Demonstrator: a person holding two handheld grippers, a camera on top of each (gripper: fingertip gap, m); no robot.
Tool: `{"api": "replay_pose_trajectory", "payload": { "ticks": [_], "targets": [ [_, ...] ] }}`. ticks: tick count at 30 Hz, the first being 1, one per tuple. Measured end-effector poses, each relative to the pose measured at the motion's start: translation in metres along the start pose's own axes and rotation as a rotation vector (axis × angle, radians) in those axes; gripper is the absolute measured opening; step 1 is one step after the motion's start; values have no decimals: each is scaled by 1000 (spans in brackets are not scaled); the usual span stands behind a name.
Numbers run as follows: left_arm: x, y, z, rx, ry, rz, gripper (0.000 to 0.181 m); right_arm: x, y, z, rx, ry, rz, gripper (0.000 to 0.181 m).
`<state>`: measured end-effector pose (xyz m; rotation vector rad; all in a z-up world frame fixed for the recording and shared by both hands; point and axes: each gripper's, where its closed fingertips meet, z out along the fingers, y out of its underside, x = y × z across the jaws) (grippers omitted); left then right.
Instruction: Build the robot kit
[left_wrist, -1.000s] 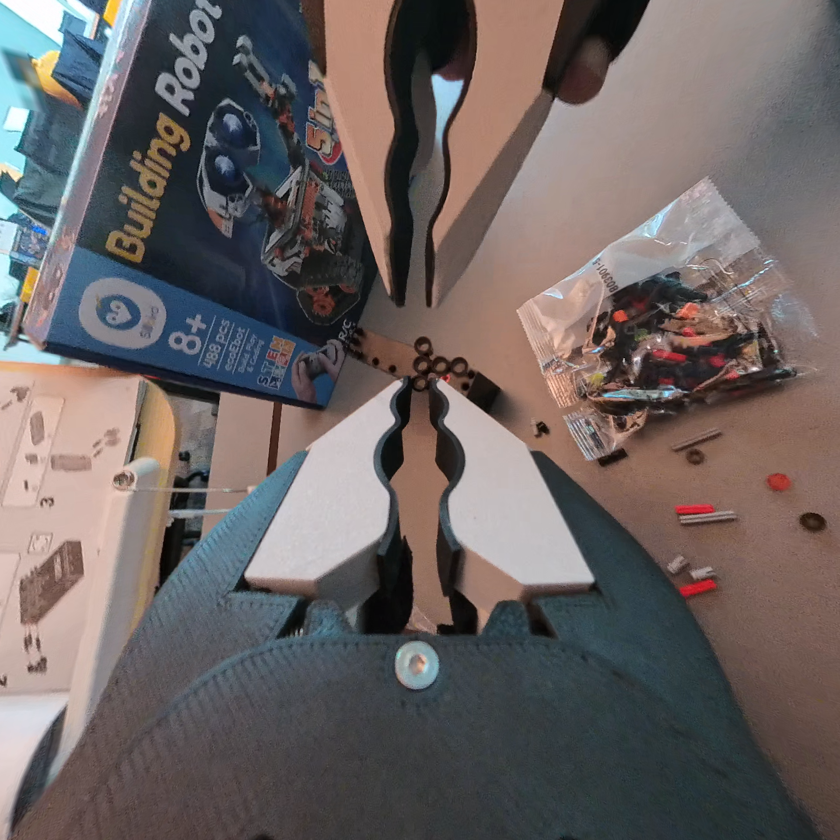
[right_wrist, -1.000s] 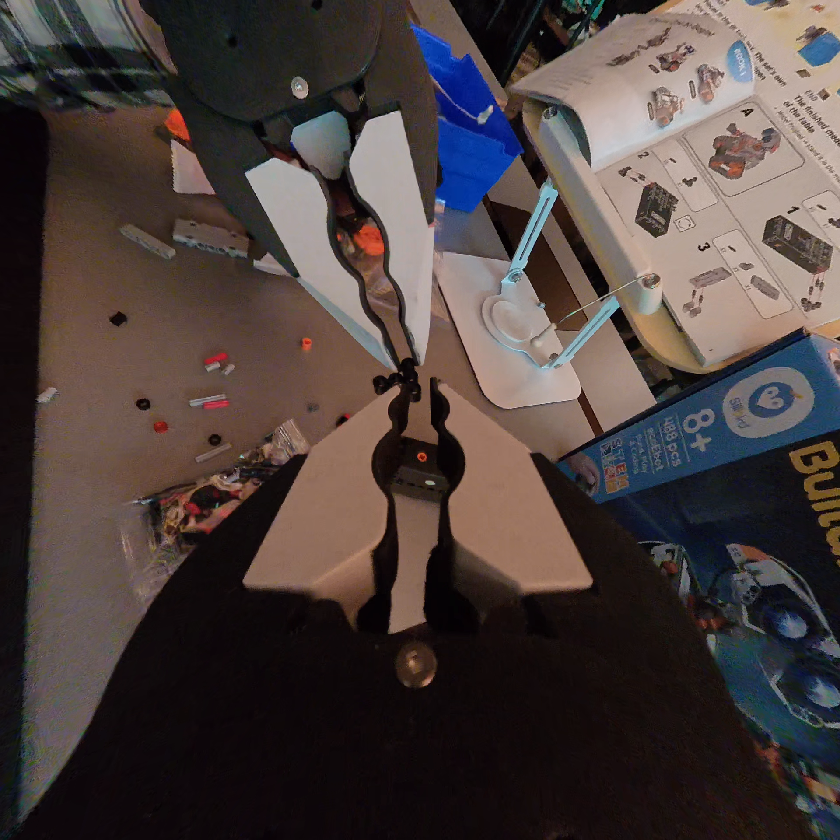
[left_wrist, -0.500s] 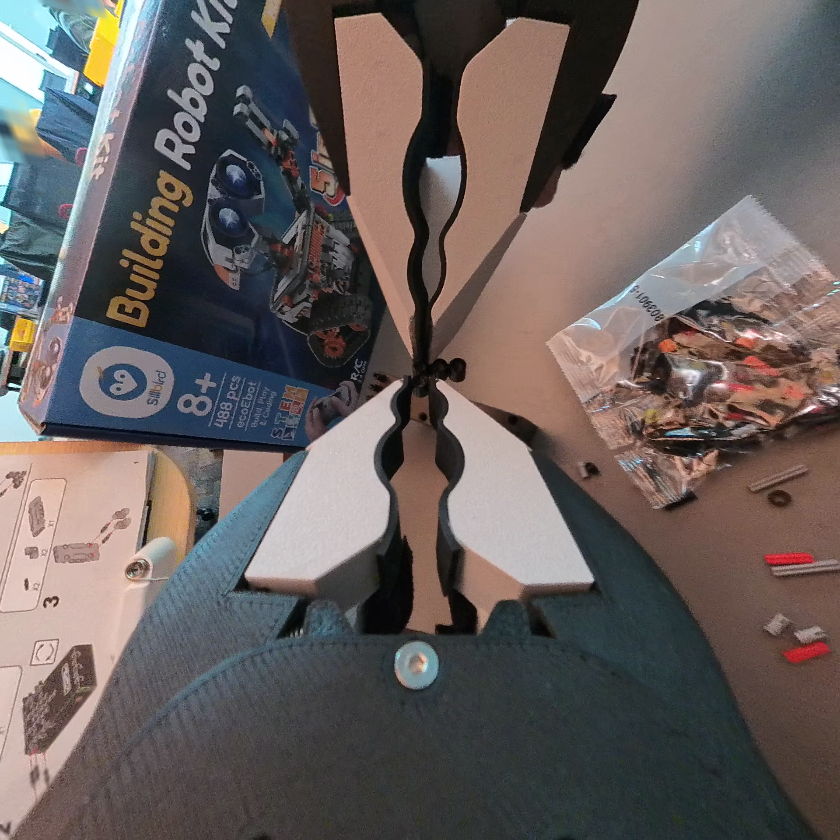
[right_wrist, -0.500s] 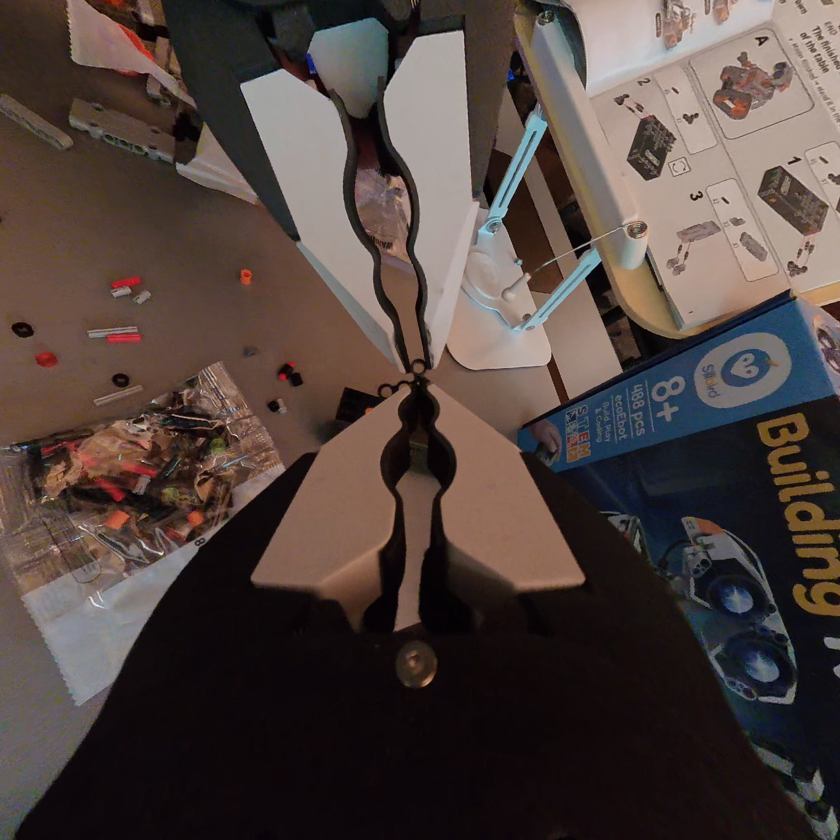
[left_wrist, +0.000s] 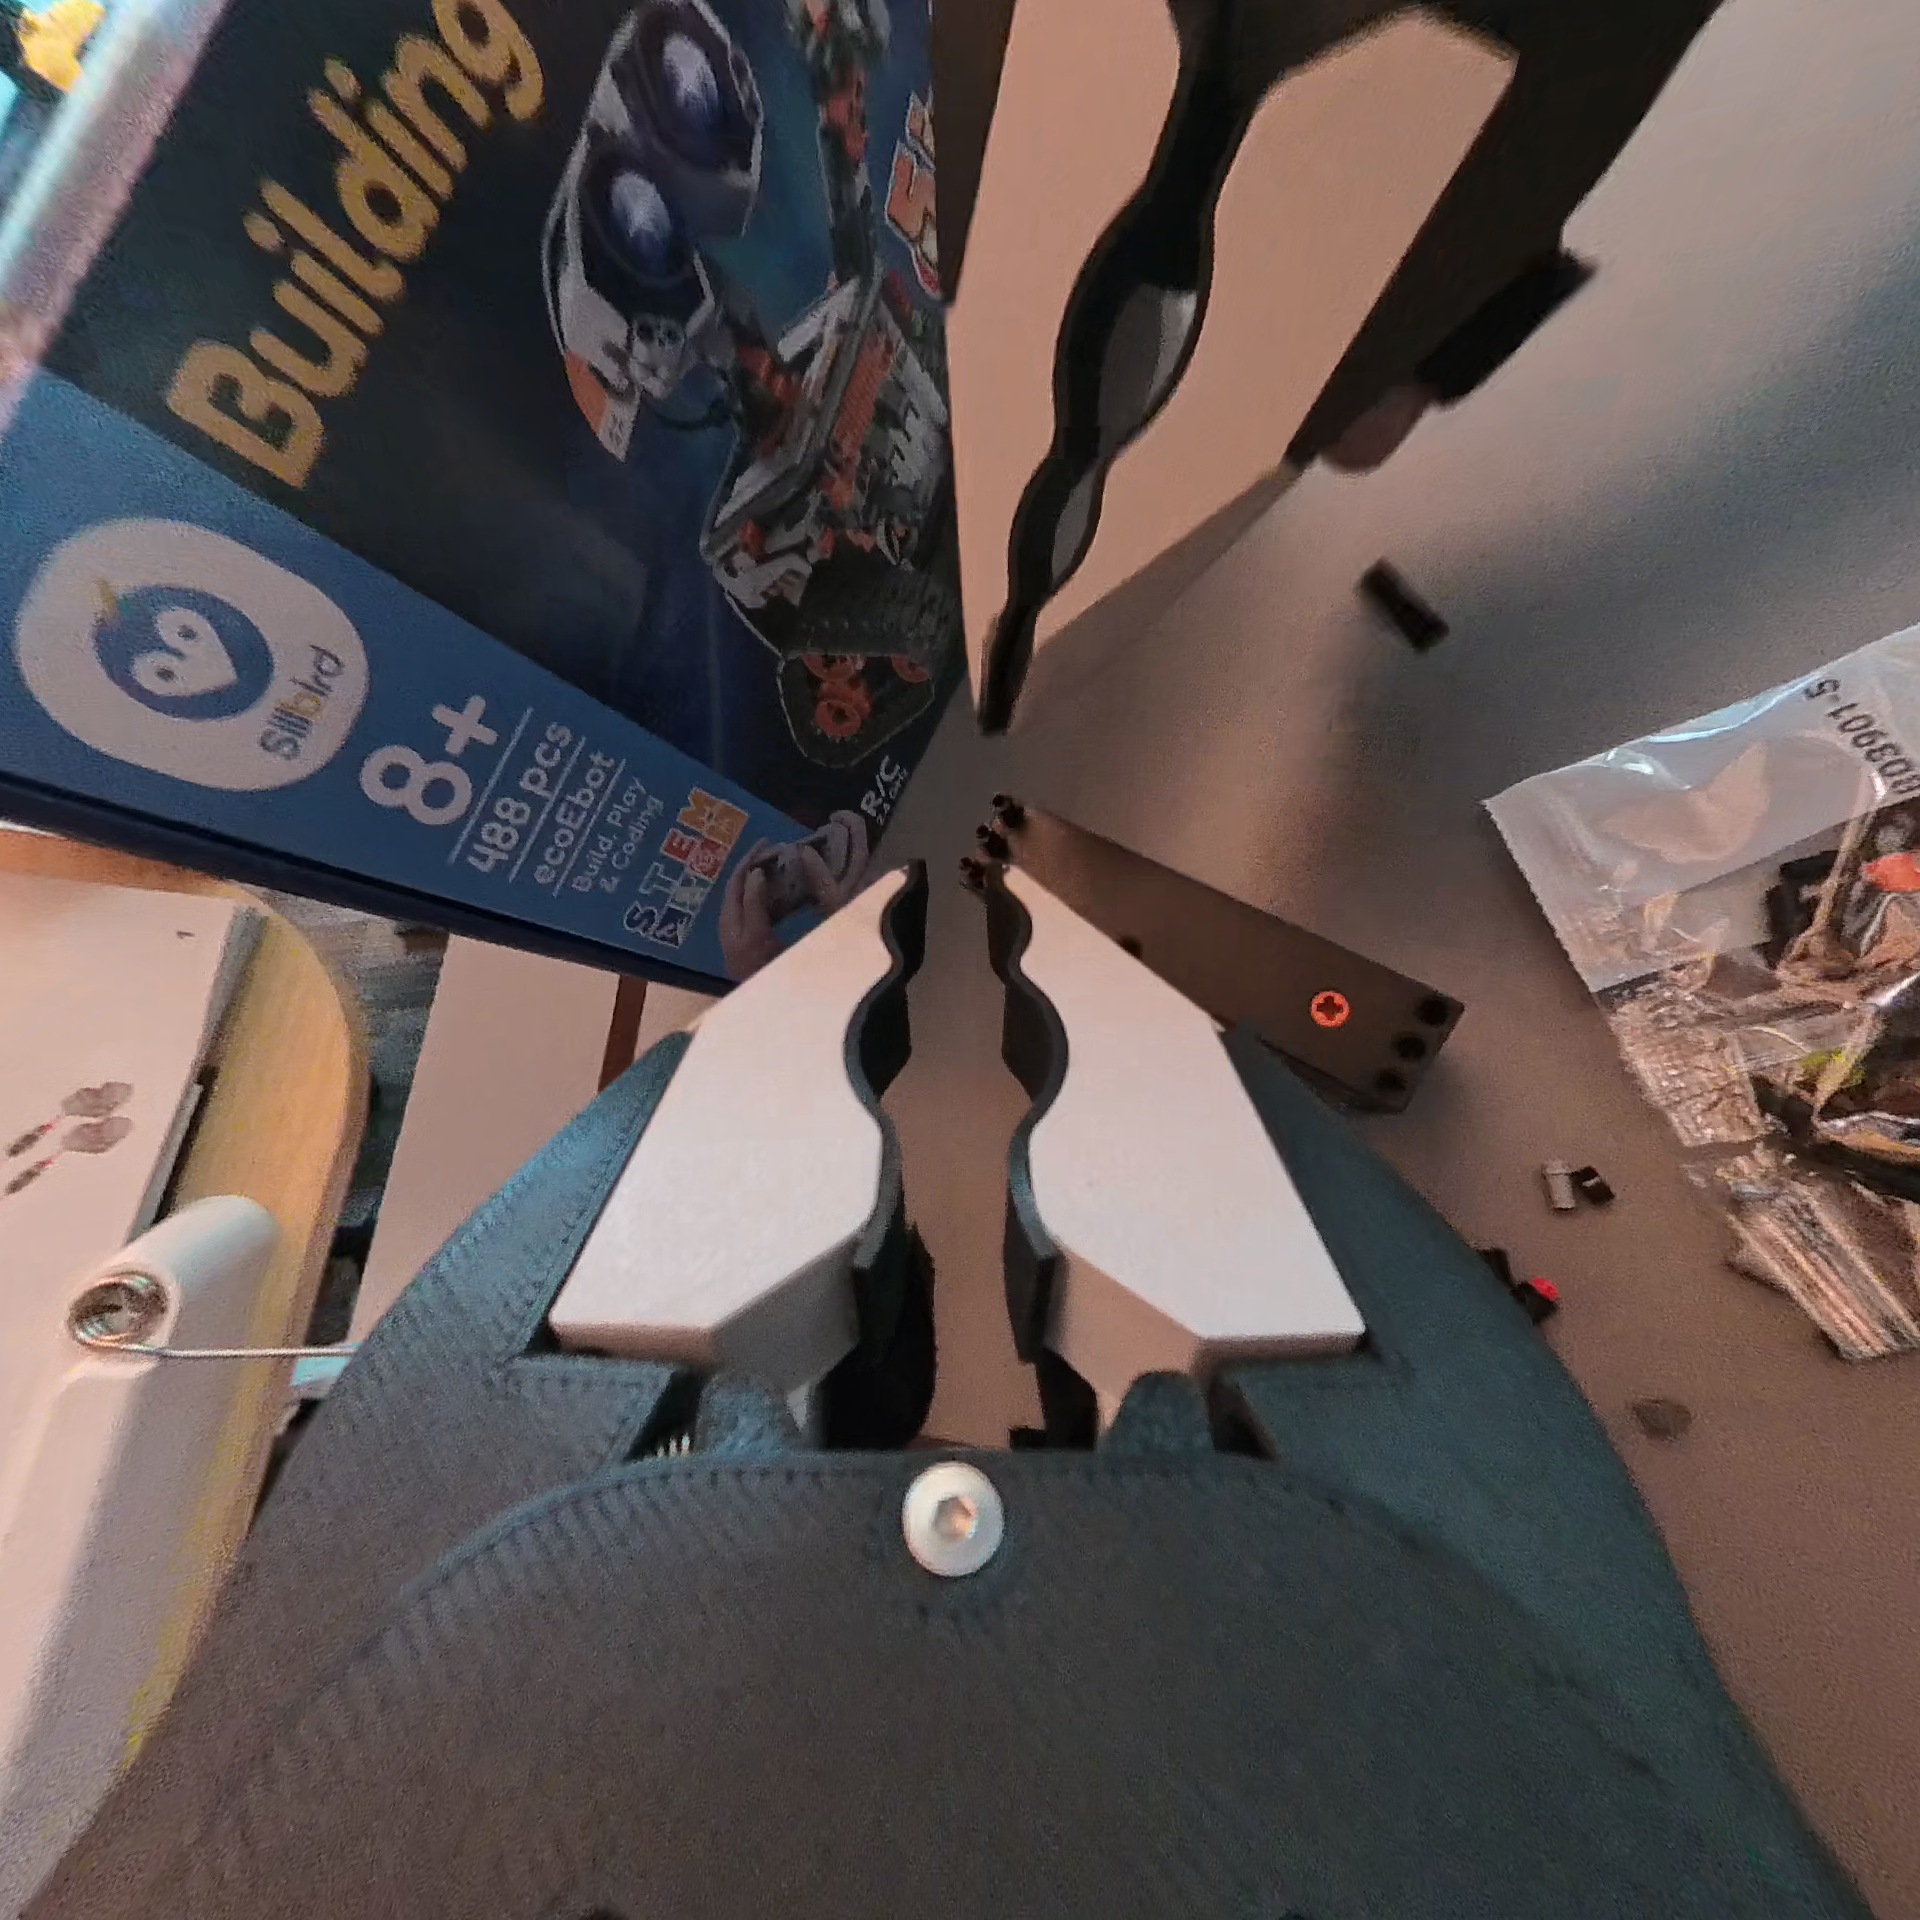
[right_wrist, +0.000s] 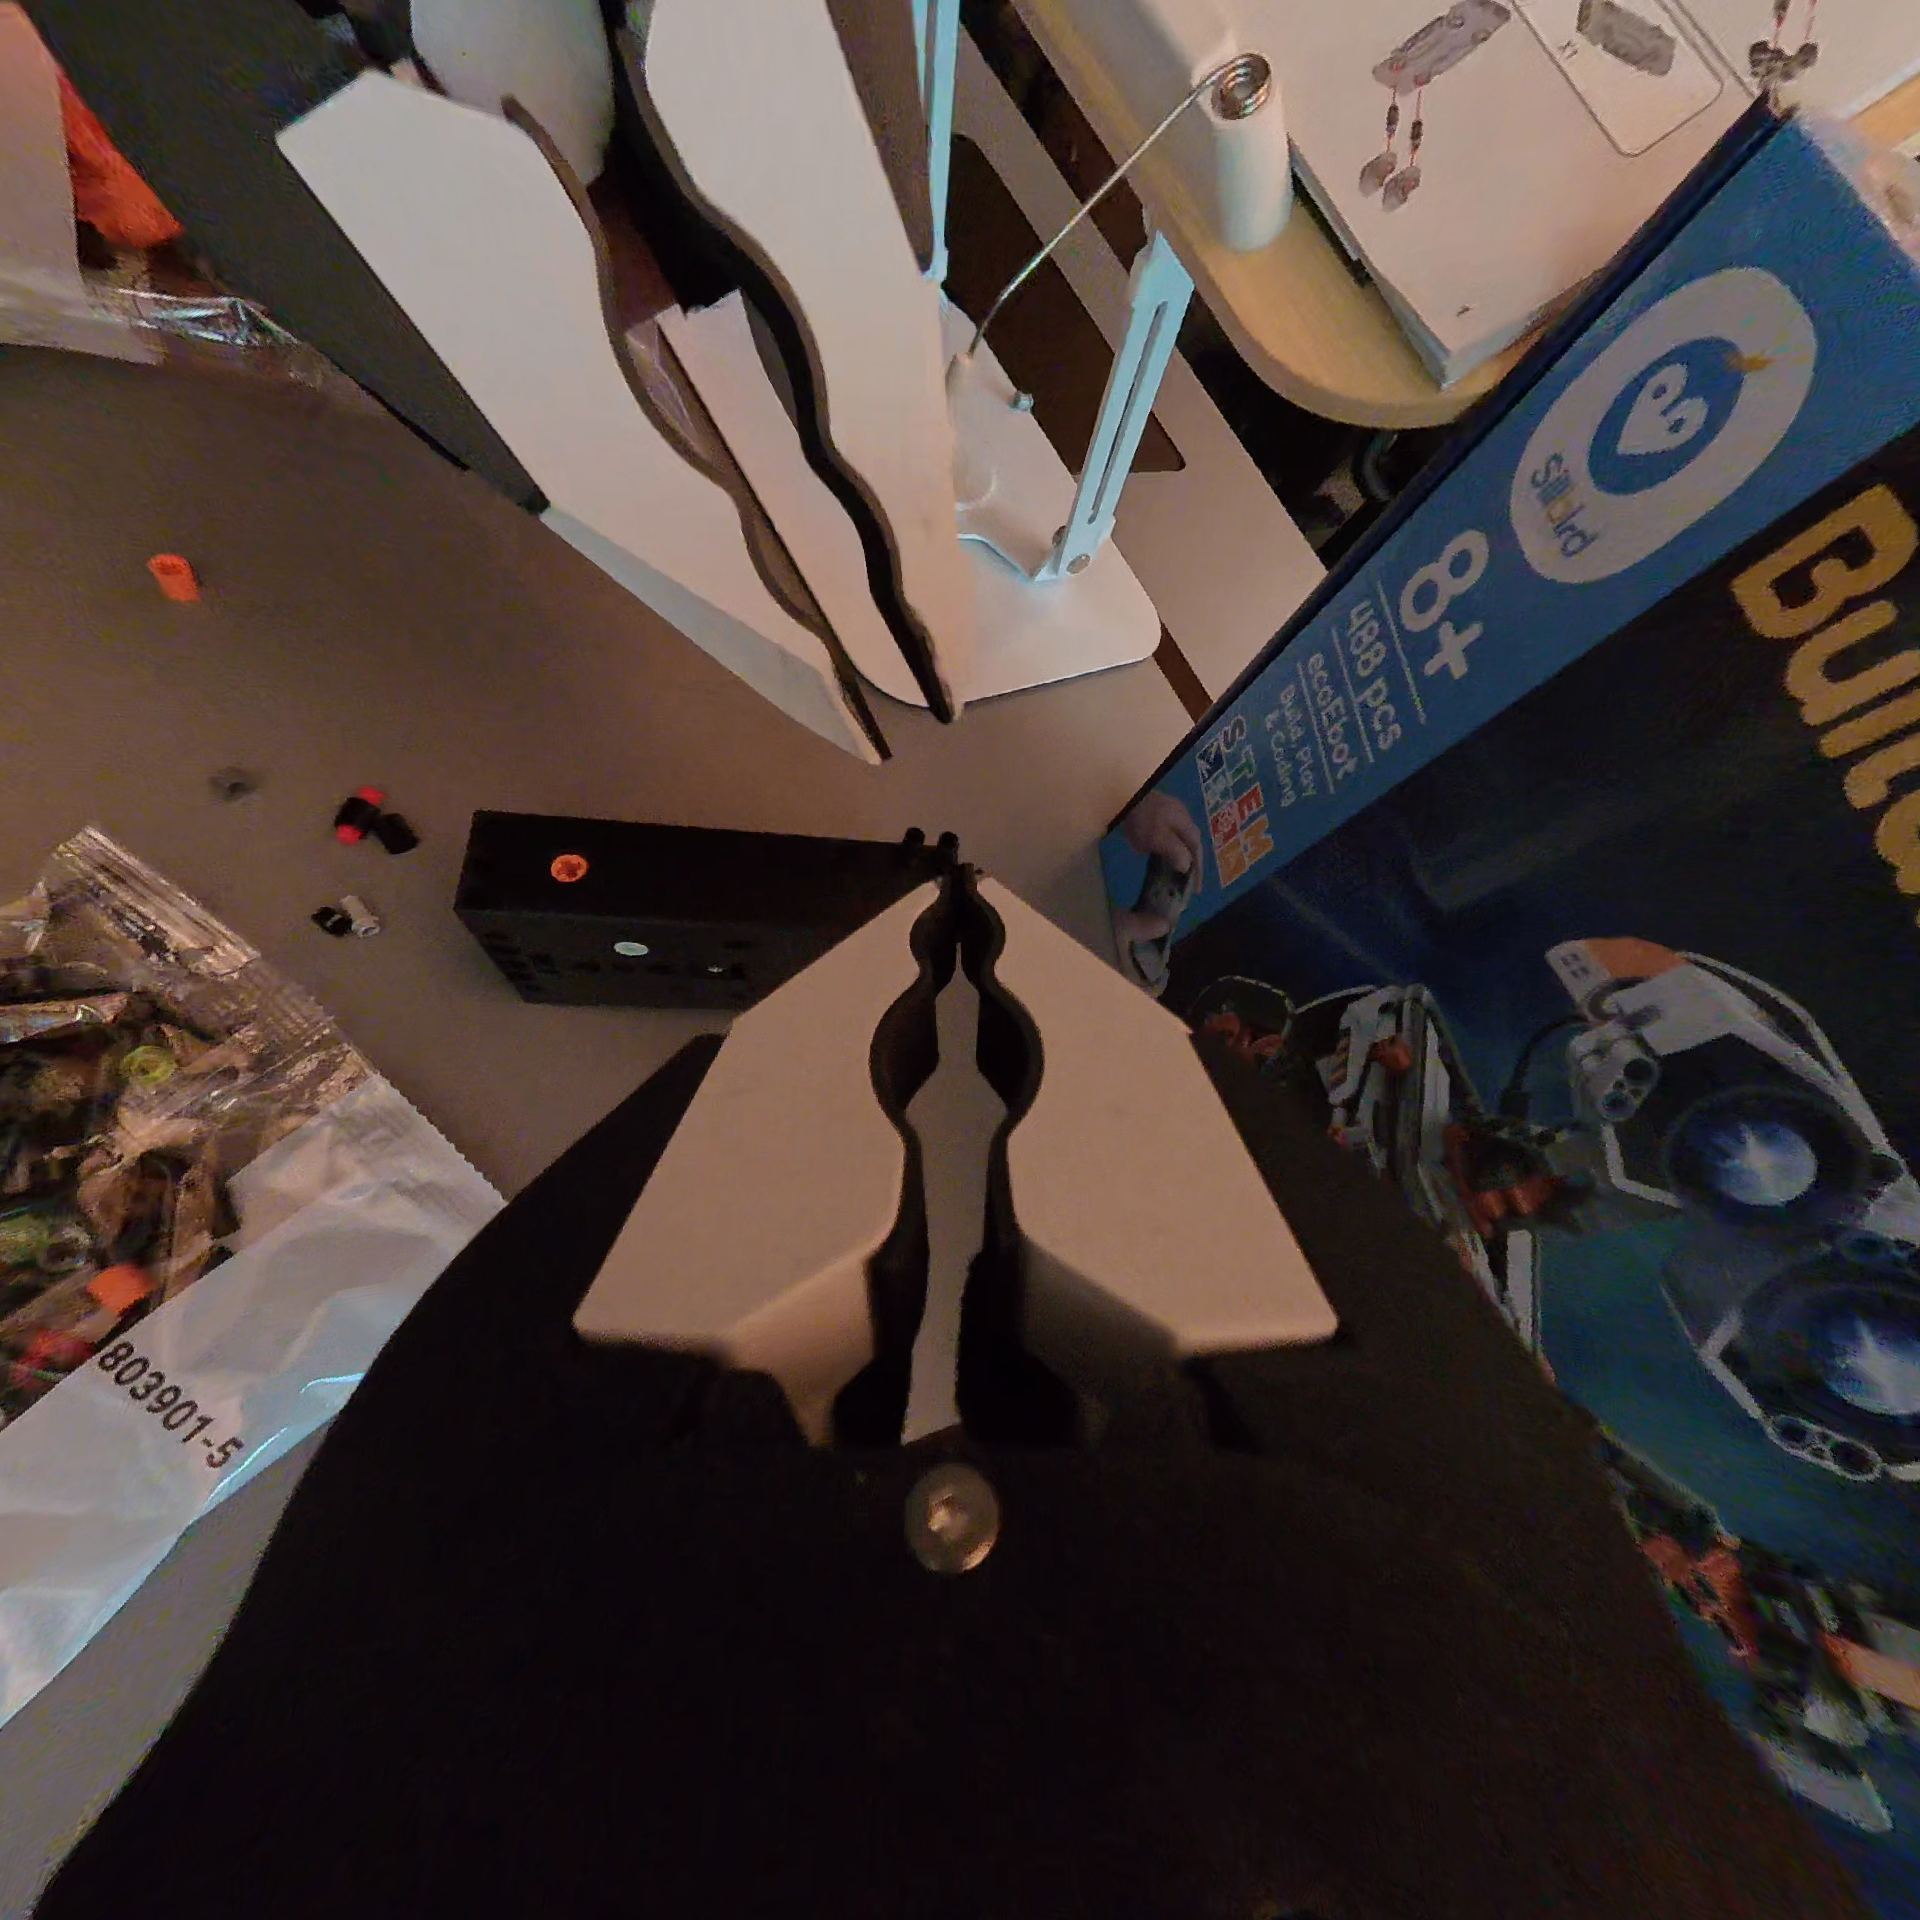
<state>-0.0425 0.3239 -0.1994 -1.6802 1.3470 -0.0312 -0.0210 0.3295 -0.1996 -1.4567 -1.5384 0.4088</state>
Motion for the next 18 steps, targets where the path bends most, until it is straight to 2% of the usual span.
{"api": "replay_pose_trajectory", "payload": {
  "ticks": [2, 6, 12, 18],
  "targets": [
    [2, 8, 2, -29, 17, -14, 9, 3, 4, -8, -5, -14, 22, 0],
    [2, 21, 4, -75, 35, -49, 13, 5, 35, -38, -106, -48, 42, 0],
    [4, 24, -3, -89, 60, -61, 19, -31, 99, -92, -277, -130, 133, 19],
    [7, 24, -3, -102, 80, -71, 23, -60, 136, -89, -328, -143, 146, 15]
  ]
}}
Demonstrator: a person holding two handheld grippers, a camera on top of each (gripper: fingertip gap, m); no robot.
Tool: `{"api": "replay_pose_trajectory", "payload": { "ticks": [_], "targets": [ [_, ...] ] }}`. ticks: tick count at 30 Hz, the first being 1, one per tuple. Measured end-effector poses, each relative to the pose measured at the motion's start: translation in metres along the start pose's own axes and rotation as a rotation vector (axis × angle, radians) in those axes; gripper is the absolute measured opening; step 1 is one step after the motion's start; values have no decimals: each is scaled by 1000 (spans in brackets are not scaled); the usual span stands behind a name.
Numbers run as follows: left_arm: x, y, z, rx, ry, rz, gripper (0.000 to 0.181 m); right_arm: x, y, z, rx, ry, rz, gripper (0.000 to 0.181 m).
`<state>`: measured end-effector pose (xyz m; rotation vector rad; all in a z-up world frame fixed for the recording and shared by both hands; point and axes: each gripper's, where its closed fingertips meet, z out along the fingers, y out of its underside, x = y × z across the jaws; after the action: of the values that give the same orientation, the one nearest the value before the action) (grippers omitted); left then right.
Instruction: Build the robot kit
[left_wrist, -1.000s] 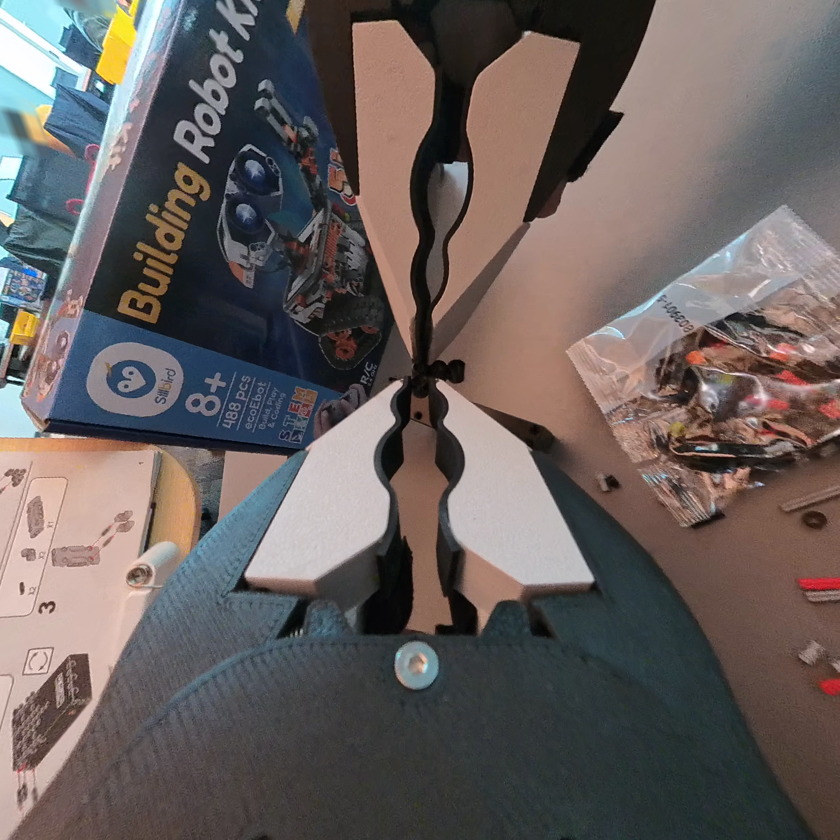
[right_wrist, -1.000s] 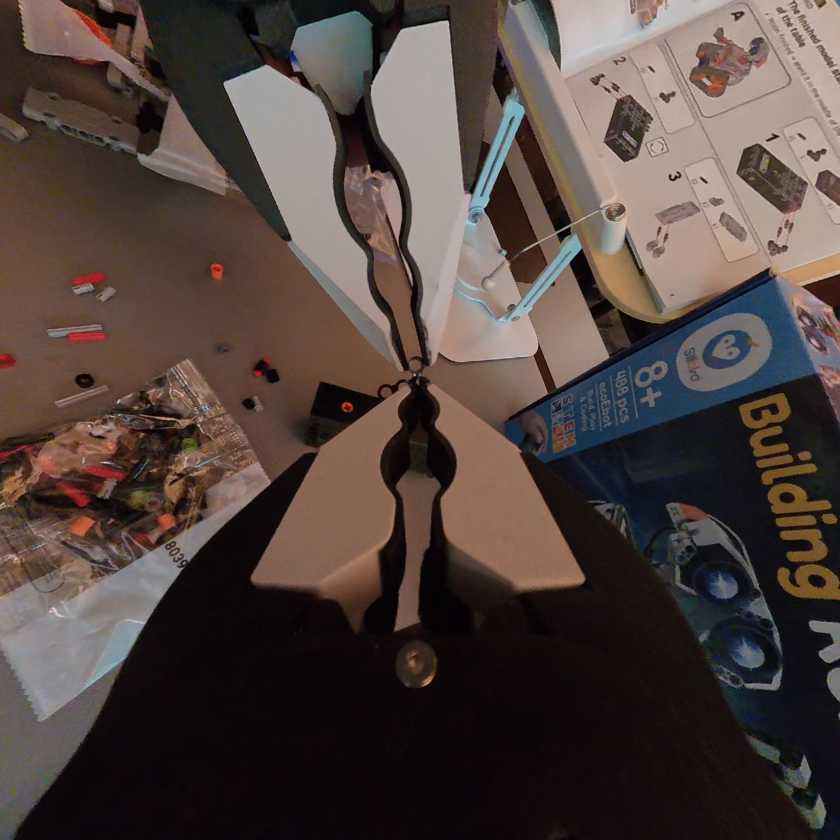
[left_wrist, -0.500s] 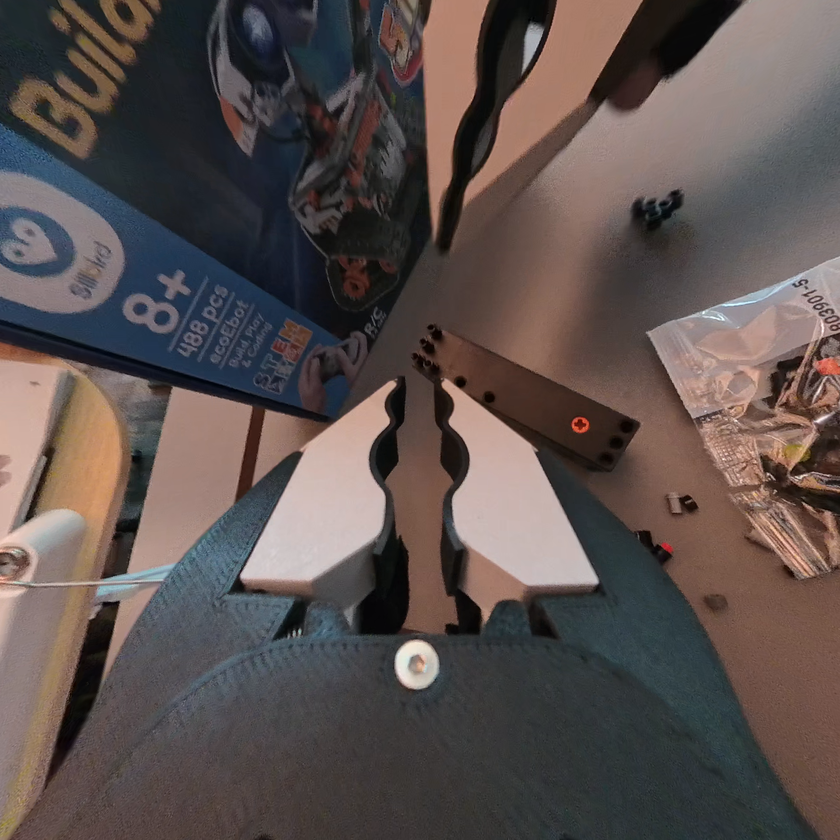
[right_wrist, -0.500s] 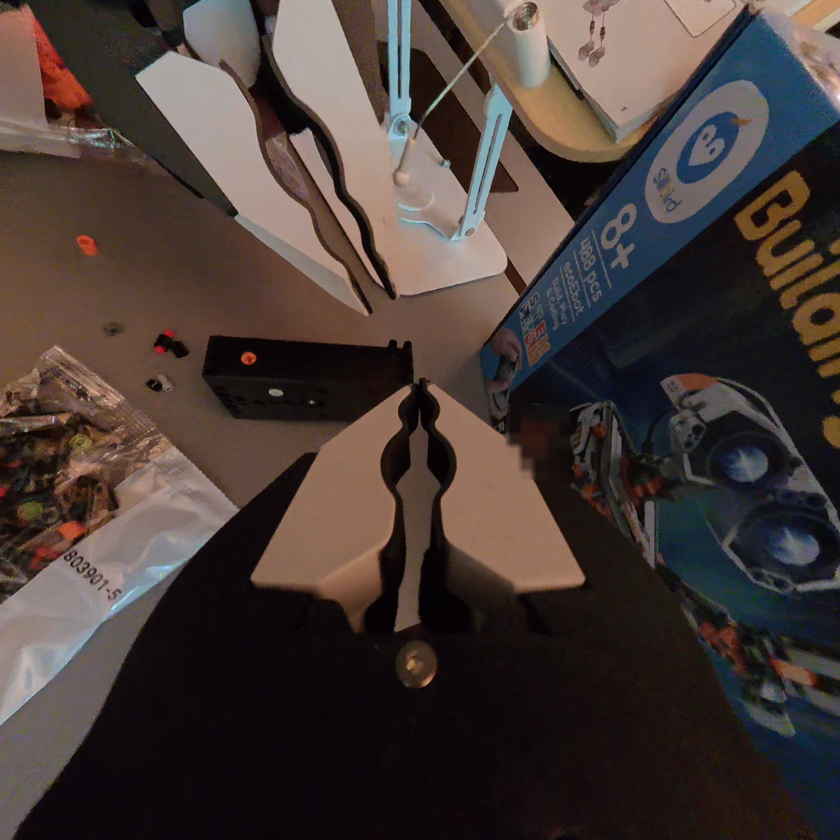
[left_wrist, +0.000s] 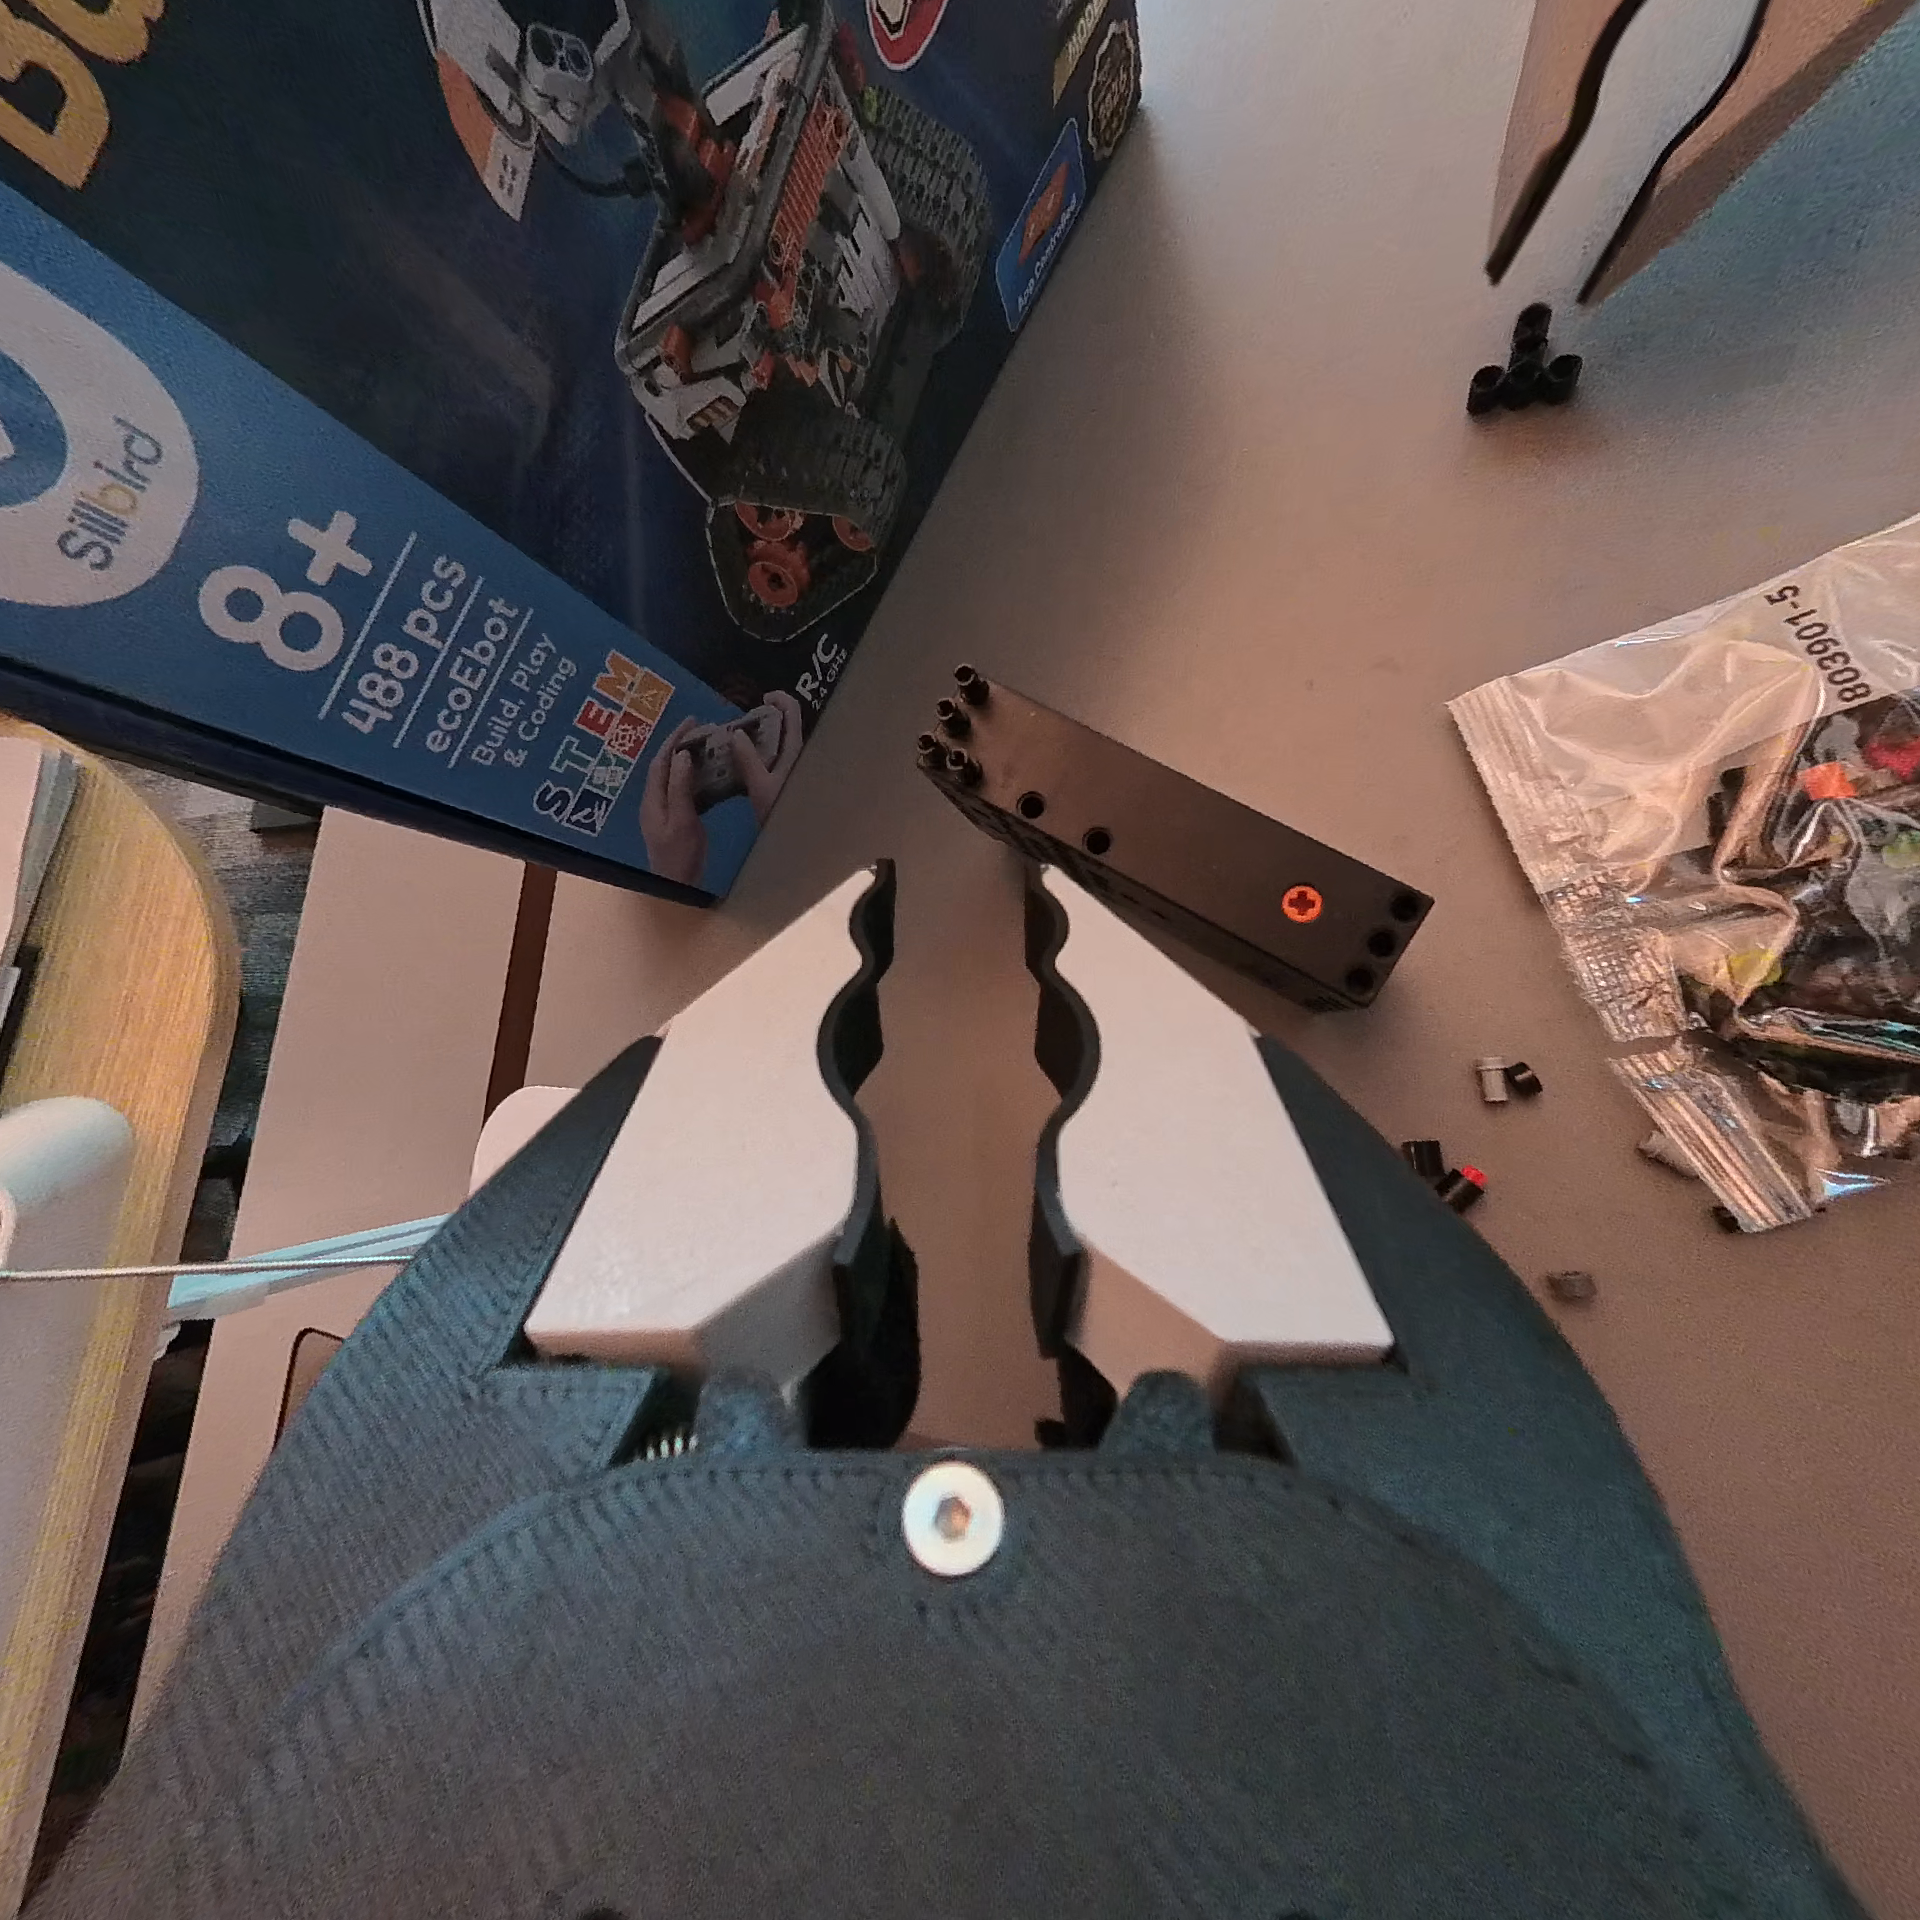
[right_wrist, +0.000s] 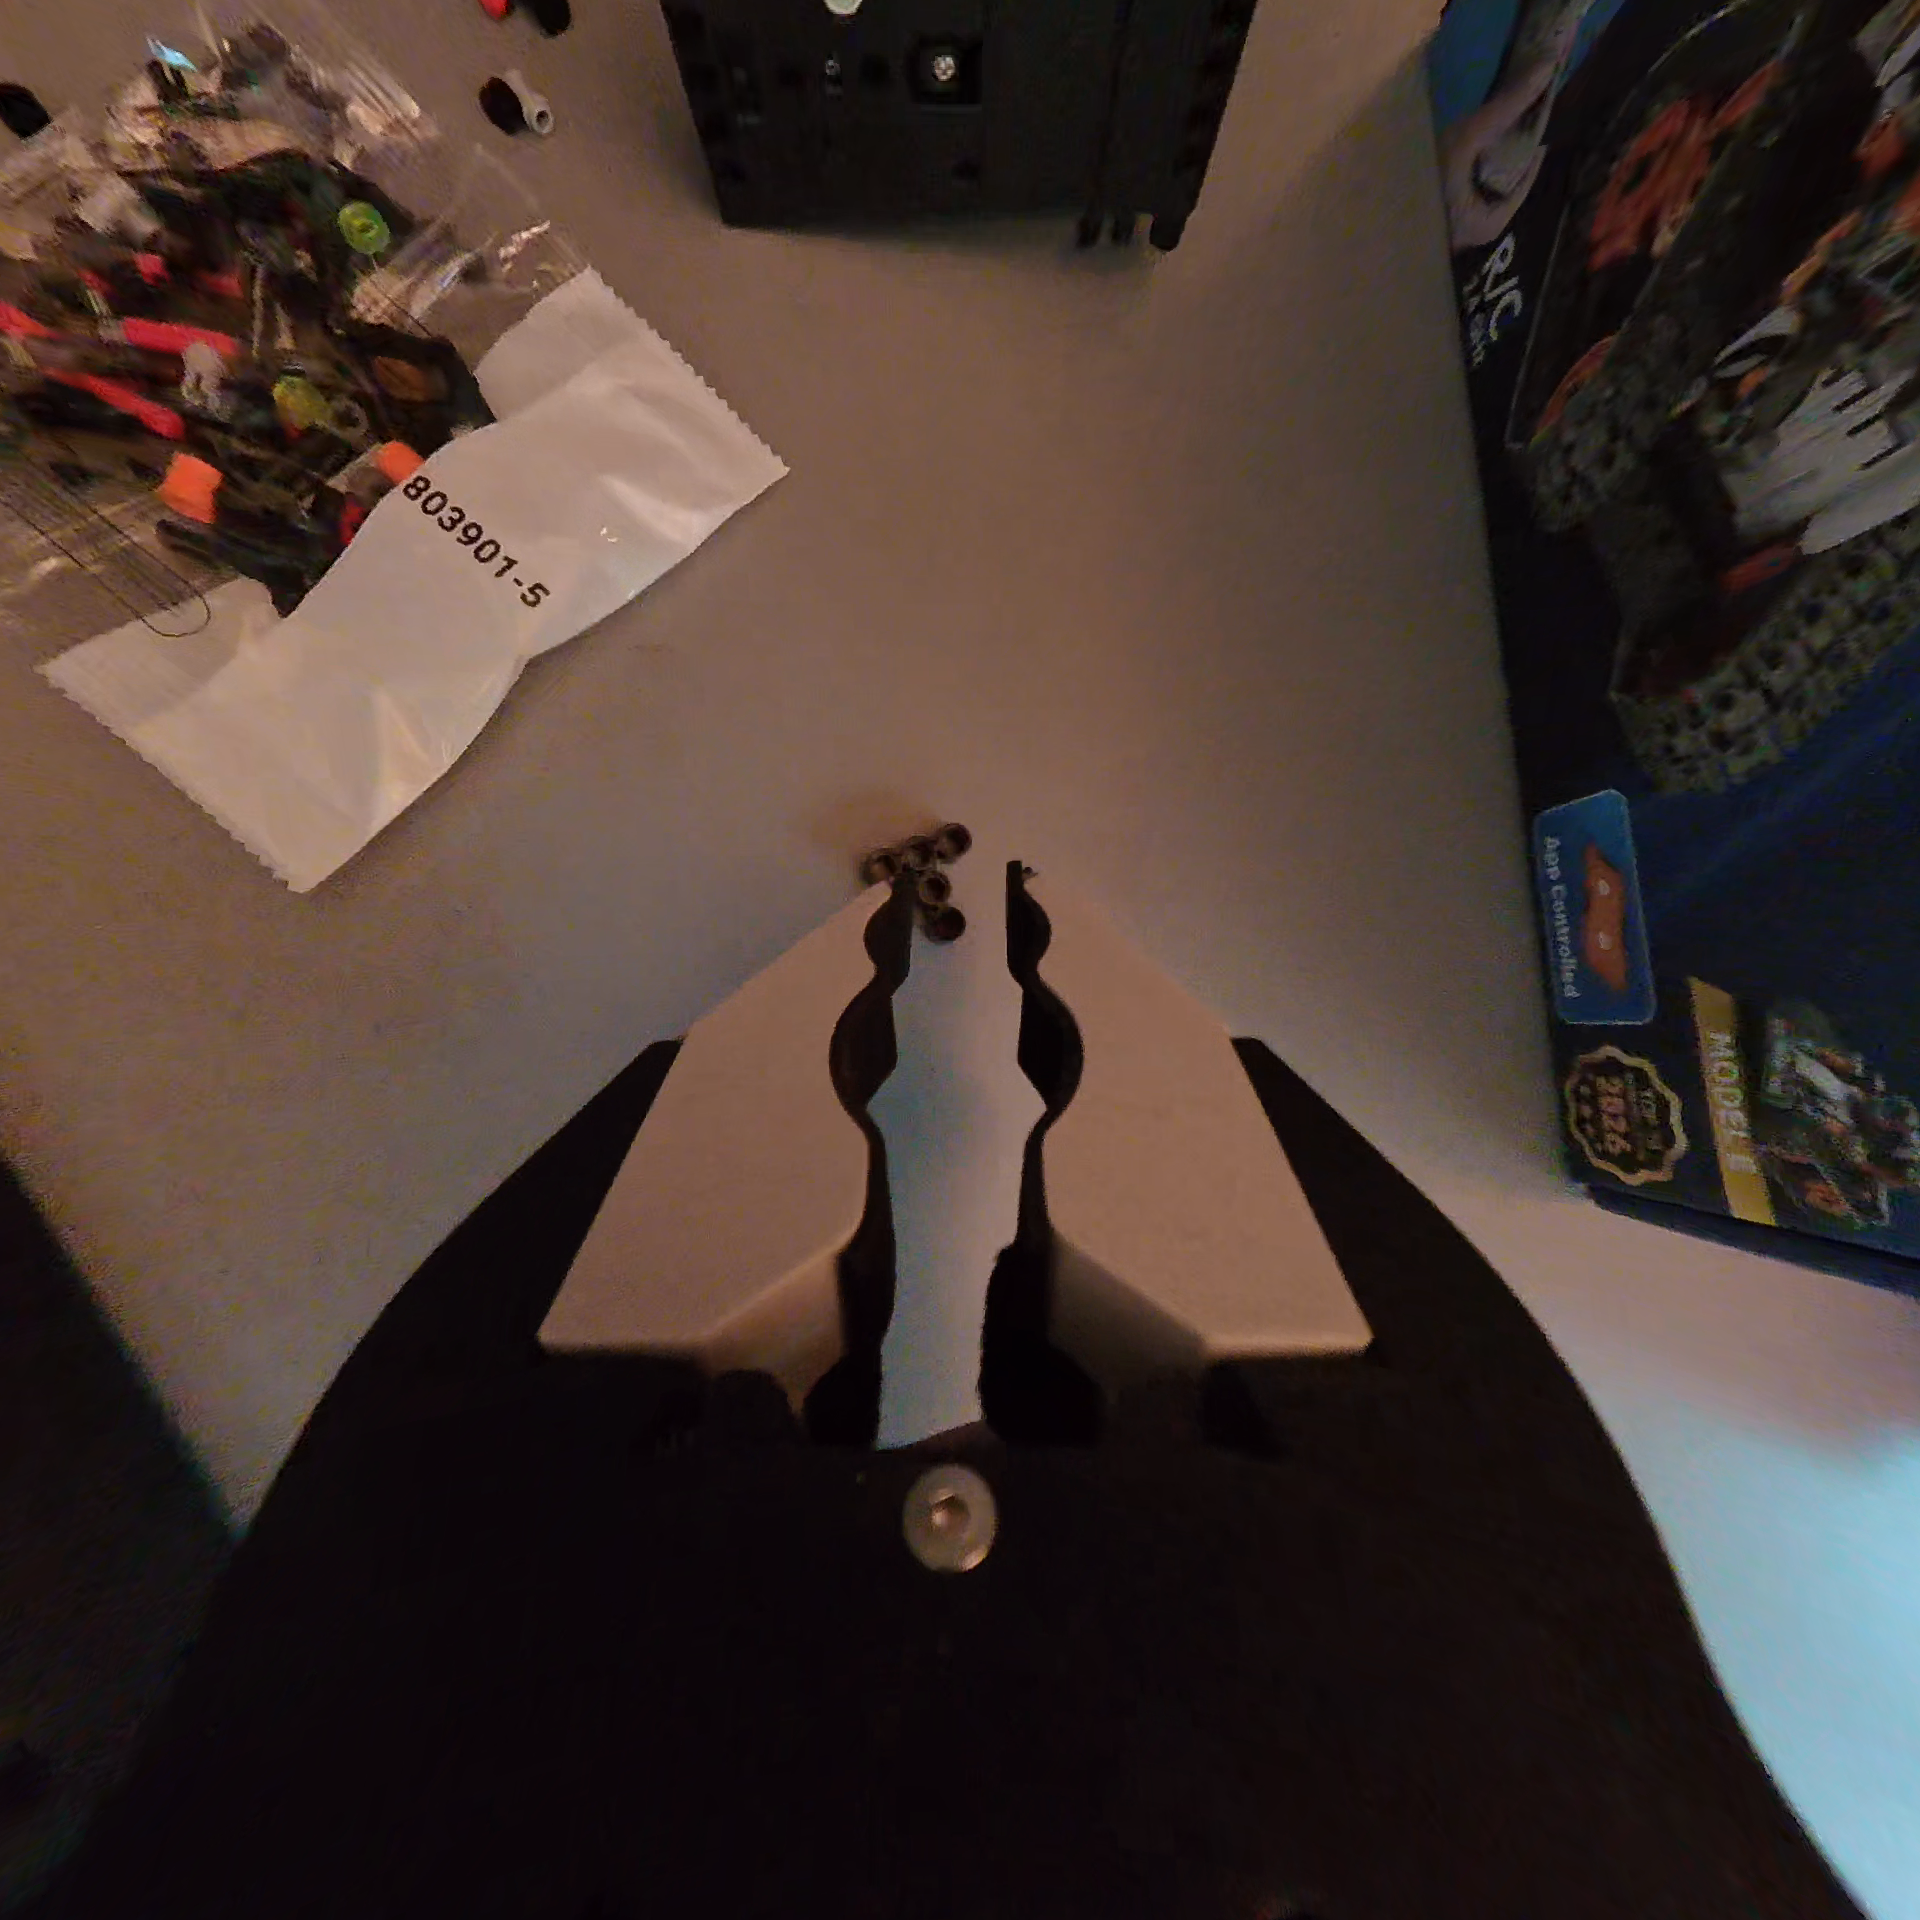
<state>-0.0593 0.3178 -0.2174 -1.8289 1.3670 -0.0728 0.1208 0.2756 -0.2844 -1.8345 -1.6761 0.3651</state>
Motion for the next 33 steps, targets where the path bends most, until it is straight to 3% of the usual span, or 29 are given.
{"api": "replay_pose_trajectory", "payload": {
  "ticks": [3, 8, 11, 14, 20, 24, 33],
  "targets": [
    [3, -2, -1, 1, 2, 13, 23, -1, 13, 11, -64, 9, -28, 12],
    [5, -6, -3, 5, 8, 24, 23, -4, 3, 15, -23, 0, 3, 5],
    [9, -18, -7, 45, 20, 17, 24, 9, -26, 4, 92, 71, 88, 5],
    [21, -47, -10, 141, 21, 25, 29, 28, -74, -17, 272, 171, 179, 5],
    [33, -101, -6, 284, -160, 146, 32, 38, -138, -37, 404, 303, 138, 5],
    [18, -110, -12, 319, -296, 150, 20, 42, -157, -45, 453, 361, 126, 5],
    [6, -115, -22, 389, -406, 143, 8, 46, -168, -51, 502, 451, 115, 5]
  ]
}}
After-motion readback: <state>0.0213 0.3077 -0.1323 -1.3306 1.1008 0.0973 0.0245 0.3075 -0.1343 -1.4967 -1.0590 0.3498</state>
